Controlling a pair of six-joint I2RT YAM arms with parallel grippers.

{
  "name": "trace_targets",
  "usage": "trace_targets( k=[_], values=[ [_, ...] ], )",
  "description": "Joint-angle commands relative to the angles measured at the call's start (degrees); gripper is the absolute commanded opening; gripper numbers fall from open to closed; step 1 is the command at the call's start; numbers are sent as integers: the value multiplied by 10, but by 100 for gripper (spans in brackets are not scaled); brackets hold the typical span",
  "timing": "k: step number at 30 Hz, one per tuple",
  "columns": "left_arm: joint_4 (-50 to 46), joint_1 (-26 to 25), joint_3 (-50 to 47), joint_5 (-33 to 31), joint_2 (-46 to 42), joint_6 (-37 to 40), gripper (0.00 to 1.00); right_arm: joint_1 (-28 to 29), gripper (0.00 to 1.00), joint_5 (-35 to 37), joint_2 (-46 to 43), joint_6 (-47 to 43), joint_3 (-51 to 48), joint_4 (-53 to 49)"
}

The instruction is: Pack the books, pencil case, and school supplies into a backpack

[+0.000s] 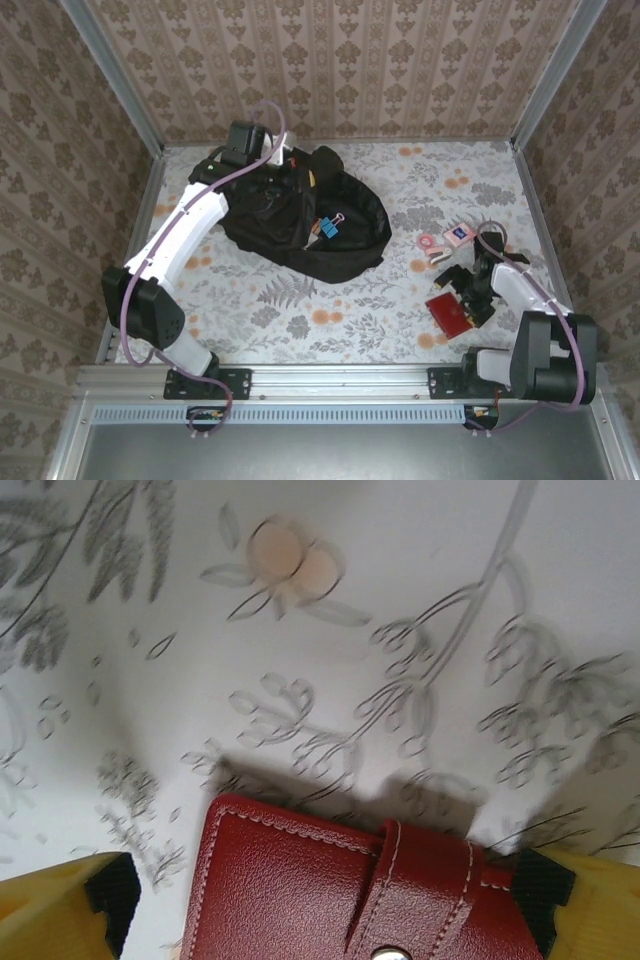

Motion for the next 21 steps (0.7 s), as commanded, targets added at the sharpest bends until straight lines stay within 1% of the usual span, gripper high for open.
trace_targets(
  k=[1,5,7,9,10,12,16,19,21],
  values=[
    [30,3,0,23,-27,-8,0,37,100,-98,-13,55,-37,52],
    [31,3,-1,23,-28,-9,0,96,100,-115,-21,101,-27,95],
    [31,3,-1,23,-27,-9,0,121,100,-127,-10,115,-20,137],
    [31,3,-1,23,-27,-8,0,137,100,-118,8,112,5,141],
    [32,4,-1,22,-29,-8,0,142,100,-104,16,100,21,130],
    [31,3,-1,22,-27,-9,0,145,99,-62,14,78,48,76],
    [31,3,-2,23,-28,-8,0,144,97,5,-43,40,54,-10],
    [32,3,-1,24,-28,-9,0,142,95,11,-80,22,33,-40],
    [31,4,0,25,-28,-9,0,141,90,1,-98,24,15,-52]
  ],
)
